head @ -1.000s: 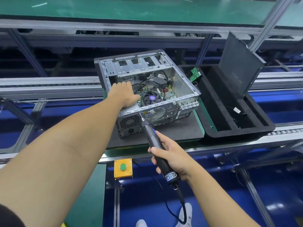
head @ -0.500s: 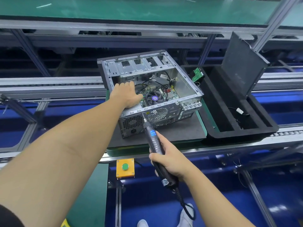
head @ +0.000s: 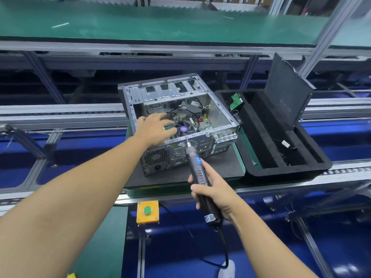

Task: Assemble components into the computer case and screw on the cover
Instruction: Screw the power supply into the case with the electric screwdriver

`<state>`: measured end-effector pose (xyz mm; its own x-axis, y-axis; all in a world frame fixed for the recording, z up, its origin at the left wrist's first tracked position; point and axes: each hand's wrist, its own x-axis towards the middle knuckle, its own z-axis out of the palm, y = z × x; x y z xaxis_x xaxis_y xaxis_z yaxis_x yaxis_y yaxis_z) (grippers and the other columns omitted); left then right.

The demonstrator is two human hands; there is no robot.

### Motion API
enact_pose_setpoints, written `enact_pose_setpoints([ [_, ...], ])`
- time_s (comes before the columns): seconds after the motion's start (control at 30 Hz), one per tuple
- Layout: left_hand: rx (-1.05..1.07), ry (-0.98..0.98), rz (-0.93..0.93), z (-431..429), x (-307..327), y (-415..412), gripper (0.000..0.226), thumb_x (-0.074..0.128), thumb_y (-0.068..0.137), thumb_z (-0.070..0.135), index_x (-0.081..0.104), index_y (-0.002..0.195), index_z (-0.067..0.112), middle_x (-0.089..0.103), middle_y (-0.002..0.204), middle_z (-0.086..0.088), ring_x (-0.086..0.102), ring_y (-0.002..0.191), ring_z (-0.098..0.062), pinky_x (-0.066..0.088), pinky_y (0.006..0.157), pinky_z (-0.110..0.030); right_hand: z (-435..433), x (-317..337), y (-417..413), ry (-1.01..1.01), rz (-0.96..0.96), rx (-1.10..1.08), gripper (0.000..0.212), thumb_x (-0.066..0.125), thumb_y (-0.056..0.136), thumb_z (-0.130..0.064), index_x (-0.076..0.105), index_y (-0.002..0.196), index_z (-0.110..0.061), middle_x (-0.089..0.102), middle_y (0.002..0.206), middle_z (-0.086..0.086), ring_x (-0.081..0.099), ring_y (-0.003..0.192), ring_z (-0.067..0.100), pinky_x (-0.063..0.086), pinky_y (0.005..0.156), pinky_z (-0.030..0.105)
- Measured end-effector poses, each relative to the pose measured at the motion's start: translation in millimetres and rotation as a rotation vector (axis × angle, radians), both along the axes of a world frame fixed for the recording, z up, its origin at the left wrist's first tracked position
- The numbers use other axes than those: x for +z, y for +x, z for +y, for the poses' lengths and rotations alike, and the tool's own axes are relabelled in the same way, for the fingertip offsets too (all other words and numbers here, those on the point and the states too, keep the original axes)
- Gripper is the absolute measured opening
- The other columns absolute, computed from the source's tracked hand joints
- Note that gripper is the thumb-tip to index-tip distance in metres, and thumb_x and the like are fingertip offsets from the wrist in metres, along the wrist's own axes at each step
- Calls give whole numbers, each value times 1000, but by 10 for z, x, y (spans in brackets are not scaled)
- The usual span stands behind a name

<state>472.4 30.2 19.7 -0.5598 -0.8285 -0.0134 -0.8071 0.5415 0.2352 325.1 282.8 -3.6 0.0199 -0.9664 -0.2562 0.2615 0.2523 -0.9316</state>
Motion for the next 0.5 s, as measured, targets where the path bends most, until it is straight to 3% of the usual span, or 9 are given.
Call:
enact_pose_setpoints([
  [0.13, -117, -127, -89, 303, 50, -143, 90, 11, 71, 97, 67, 116, 42, 52, 142, 13, 41, 134, -12, 17, 110, -52, -67, 160, -205, 6, -13, -44, 81, 74, 77, -5, 45, 145, -39, 64, 98, 3, 59, 68, 19, 53, 50, 32],
  [0.23, -177, -234, -207, 405, 24, -159, 91, -1, 78, 84, 70, 101, 32, 66, 108, 11, 59, 106, -14, 30, 95, -42, -109, 227, -357, 17, -25, -73, 84, 75, 78, -4, 41, 148, -37, 63, 97, 5, 59, 67, 19, 52, 49, 31],
  [0.3, -201, -281, -240, 413, -2, -143, 84, -1, 83, 77, 67, 87, 28, 63, 88, 11, 60, 93, -15, 31, 88, -38, -134, 248, -465, 15, -32, -77, 86, 75, 80, -3, 39, 151, -35, 64, 96, 5, 59, 67, 20, 52, 49, 31],
  [0.4, -154, -286, -54, 367, -63, -158, 63, 26, 92, 74, 68, 97, 28, 65, 99, 12, 59, 99, -13, 36, 95, -42, -188, 265, -666, -4, -43, -77, 81, 72, 85, 1, 40, 150, -32, 64, 96, 5, 59, 66, 20, 52, 49, 31],
  [0.5, -50, -370, 164, 380, -56, -303, 45, 33, 95, 54, 67, 93, 26, 67, 104, 9, 58, 103, -16, 36, 93, -41, -260, 278, -907, -19, -69, -77, 70, 68, 88, 4, 44, 146, -29, 63, 97, 5, 59, 64, 19, 52, 48, 30],
])
